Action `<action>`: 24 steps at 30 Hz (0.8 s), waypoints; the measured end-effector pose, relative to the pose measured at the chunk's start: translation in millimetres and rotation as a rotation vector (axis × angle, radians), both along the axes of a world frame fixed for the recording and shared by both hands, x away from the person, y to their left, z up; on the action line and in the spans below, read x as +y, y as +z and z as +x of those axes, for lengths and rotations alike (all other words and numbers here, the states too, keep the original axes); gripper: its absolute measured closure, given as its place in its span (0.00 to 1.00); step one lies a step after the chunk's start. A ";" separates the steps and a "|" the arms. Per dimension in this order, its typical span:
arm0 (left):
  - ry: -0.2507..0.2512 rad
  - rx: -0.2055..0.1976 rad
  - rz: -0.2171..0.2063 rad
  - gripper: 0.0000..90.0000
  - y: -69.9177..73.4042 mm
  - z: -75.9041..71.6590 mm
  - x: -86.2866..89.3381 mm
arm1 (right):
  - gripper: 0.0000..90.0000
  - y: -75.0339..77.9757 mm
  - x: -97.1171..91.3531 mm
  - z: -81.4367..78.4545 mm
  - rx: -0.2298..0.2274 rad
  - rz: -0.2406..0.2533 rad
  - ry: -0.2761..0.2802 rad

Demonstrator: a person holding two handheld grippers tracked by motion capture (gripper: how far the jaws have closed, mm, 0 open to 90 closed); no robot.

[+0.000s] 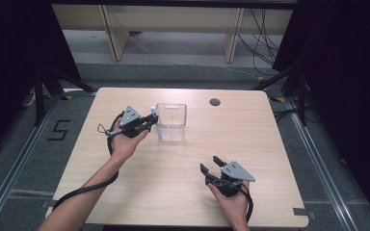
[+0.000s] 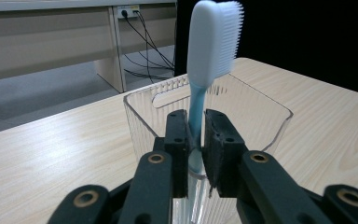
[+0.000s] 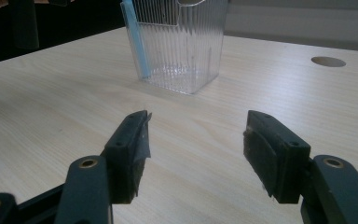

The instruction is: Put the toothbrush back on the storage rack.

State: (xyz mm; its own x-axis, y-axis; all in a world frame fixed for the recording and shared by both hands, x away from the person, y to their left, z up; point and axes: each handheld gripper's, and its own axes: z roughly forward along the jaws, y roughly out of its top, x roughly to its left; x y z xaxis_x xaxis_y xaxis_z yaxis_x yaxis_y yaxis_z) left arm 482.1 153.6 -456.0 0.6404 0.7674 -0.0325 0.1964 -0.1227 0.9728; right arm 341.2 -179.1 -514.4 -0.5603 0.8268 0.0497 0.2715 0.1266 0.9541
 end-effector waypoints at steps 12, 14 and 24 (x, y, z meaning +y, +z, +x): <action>0.028 0.008 -0.050 0.64 1.3 -1.8 10.0 | 0.45 2.4 -3.1 -1.8 0.007 -0.012 -0.023; 0.036 0.011 -0.058 0.59 1.7 -2.8 12.3 | 0.45 2.3 -3.5 -1.8 0.005 -0.013 -0.023; 0.039 0.031 -0.058 0.41 0.7 -10.7 11.2 | 0.45 3.3 -3.5 -1.0 -0.007 -0.006 -0.012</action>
